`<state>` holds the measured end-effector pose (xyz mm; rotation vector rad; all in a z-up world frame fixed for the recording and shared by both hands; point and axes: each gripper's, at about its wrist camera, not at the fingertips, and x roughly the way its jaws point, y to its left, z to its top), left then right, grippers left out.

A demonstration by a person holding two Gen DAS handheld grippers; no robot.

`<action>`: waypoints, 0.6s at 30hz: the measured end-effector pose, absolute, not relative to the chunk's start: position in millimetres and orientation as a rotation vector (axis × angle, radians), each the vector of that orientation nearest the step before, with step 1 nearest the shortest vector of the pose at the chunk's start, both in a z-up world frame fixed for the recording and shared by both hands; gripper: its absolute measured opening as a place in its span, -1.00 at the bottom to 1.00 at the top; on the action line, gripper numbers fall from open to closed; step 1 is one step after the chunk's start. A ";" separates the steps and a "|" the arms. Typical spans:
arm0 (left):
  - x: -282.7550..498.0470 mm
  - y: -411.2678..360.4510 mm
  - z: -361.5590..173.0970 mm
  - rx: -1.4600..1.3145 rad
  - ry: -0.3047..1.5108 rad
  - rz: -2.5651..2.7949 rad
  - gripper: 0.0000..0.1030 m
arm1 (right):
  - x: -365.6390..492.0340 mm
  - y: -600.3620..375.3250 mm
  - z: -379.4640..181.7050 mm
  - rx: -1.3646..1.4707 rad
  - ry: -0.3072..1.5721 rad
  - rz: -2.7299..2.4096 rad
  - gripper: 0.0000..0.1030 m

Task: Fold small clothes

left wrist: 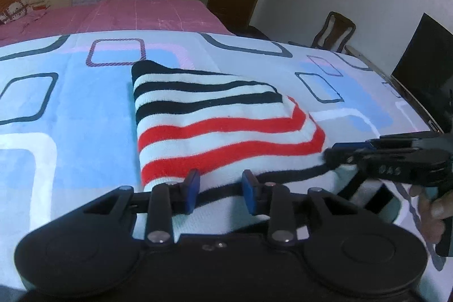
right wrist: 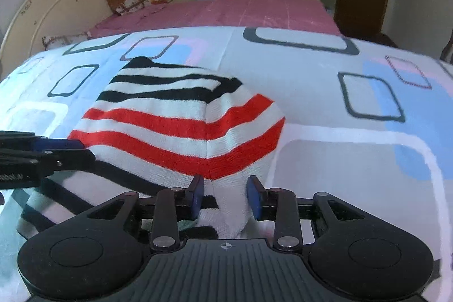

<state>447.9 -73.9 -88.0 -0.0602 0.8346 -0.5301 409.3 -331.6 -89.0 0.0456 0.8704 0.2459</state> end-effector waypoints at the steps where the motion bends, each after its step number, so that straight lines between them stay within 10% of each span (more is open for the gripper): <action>1: 443.1 -71.9 -83.0 -0.058 0.827 -0.533 -0.47 | 404.1 -332.4 -82.4 0.058 0.861 0.262 -0.93; 18: 396.0 -66.1 -95.9 -0.004 0.884 -0.478 -0.42 | 341.1 -319.4 -97.8 -0.051 0.920 0.300 -0.99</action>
